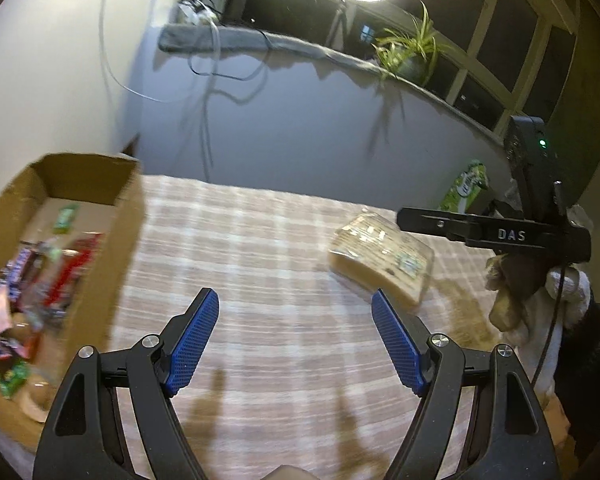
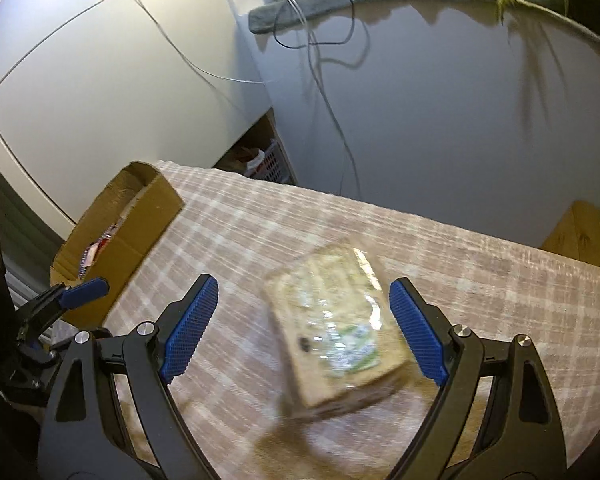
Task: Organize snacks
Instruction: 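Move both open tools toward the plastic-wrapped bread loaf on the table, then grasp the wrapped bread loaf with the right tool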
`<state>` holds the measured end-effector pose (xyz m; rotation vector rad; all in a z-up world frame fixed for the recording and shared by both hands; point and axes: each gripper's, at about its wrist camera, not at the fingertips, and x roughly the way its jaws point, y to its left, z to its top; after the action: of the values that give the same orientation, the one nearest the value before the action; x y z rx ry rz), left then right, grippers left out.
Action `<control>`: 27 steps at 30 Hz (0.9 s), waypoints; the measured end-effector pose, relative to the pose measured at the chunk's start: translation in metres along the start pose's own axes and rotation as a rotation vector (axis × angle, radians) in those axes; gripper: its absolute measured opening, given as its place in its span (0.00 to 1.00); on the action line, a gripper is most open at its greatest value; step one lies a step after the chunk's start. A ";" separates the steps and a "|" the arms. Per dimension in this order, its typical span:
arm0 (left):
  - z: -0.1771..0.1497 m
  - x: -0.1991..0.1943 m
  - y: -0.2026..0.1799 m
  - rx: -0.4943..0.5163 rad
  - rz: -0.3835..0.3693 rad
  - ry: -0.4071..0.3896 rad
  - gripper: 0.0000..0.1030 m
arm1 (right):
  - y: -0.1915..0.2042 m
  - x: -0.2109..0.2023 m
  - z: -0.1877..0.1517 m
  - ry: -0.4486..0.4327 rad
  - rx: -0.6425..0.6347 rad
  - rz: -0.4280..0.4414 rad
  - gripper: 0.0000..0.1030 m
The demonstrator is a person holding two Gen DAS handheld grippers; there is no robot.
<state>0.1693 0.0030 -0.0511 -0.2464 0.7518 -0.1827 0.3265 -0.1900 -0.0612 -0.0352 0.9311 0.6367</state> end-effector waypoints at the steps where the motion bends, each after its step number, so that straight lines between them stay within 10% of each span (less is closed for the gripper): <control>1: 0.000 0.005 -0.004 0.000 -0.011 0.007 0.77 | -0.004 0.002 -0.001 0.005 0.000 0.002 0.87; 27: 0.004 0.100 -0.049 -0.122 -0.179 0.144 0.75 | -0.043 0.046 -0.017 0.125 0.062 0.138 0.76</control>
<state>0.2400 -0.0687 -0.0991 -0.4204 0.8855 -0.3269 0.3557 -0.2075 -0.1164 0.0449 1.0803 0.7392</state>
